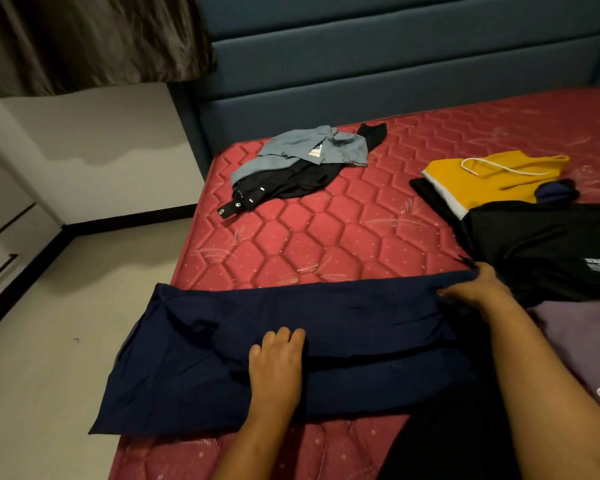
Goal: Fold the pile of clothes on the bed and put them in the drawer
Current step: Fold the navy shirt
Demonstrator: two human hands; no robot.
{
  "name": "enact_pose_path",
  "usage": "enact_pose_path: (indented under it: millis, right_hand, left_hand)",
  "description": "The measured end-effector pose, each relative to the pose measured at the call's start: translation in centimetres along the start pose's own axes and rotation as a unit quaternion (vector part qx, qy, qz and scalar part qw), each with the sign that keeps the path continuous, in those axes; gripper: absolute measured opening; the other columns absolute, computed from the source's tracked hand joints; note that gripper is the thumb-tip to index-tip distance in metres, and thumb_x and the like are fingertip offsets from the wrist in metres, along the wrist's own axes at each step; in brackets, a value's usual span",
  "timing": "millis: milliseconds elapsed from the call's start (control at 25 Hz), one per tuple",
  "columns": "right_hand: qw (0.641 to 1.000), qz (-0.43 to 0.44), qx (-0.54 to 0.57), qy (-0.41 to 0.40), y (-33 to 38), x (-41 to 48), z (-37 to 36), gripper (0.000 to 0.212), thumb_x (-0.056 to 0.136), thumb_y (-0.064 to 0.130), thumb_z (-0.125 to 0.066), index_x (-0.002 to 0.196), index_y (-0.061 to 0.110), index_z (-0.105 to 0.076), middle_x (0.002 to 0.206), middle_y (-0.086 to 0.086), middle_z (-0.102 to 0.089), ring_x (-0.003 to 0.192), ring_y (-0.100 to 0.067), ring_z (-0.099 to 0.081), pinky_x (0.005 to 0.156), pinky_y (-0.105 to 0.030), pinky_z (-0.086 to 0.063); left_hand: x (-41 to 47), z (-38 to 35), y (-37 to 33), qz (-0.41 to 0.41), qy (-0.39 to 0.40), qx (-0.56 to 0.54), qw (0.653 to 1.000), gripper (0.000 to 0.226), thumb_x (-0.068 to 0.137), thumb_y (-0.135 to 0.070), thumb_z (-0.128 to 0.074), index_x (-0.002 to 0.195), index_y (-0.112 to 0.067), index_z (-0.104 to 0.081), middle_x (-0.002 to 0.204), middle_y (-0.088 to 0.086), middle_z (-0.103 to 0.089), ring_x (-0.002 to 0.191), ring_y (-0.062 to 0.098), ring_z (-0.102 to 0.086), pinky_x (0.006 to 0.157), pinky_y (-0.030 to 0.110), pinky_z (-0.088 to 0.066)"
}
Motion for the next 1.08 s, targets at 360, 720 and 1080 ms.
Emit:
enact_pose_path:
  millis: [360, 720, 1080]
  right_hand:
    - [0.993, 0.069, 0.013, -0.093, 3.0, -0.1, 2.1, 0.039, 0.084, 0.005, -0.05, 0.104, 0.029, -0.073, 0.124, -0.012, -0.063, 0.109, -0.036, -0.06, 0.093, -0.038, -0.049]
    - [0.993, 0.001, -0.104, -0.055, 1.2, 1.8, 1.4, 0.044, 0.085, 0.012, -0.057, 0.127, 0.023, -0.061, 0.141, -0.009, -0.05, 0.124, -0.033, -0.051, 0.1, -0.04, -0.043]
    - [0.948, -0.007, -0.309, -0.081, 2.7, -0.8, 1.8, 0.056, 0.089, 0.017, -0.051, 0.144, 0.017, -0.04, 0.158, -0.003, -0.01, 0.143, -0.035, -0.009, 0.114, -0.055, -0.011]
  left_hand:
    - [2.3, 0.1, -7.1, -0.074, 0.018, -0.067, 0.995, 0.061, 0.029, -0.001, -0.08, 0.085, -0.021, -0.066, 0.08, -0.006, -0.061, 0.061, 0.017, -0.057, 0.043, 0.027, -0.039]
    - [3.1, -2.3, -10.1, -0.084, 0.053, -0.091, 0.991, 0.062, 0.04, -0.023, -0.078, 0.101, -0.025, -0.066, 0.095, -0.006, -0.064, 0.074, 0.017, -0.062, 0.05, 0.031, -0.048]
    - [3.9, -1.3, -10.1, -0.071, 0.039, -0.078, 0.994, 0.055, 0.043, 0.003, -0.078, 0.09, -0.021, -0.067, 0.079, -0.007, -0.062, 0.065, 0.016, -0.057, 0.048, 0.027, -0.038]
Point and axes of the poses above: each hand's wrist, its own x-axis towards the middle knuckle, its own z-axis out of the back of the hand, y = z × x, the point moved 8 cm from there along x, towards the middle knuckle
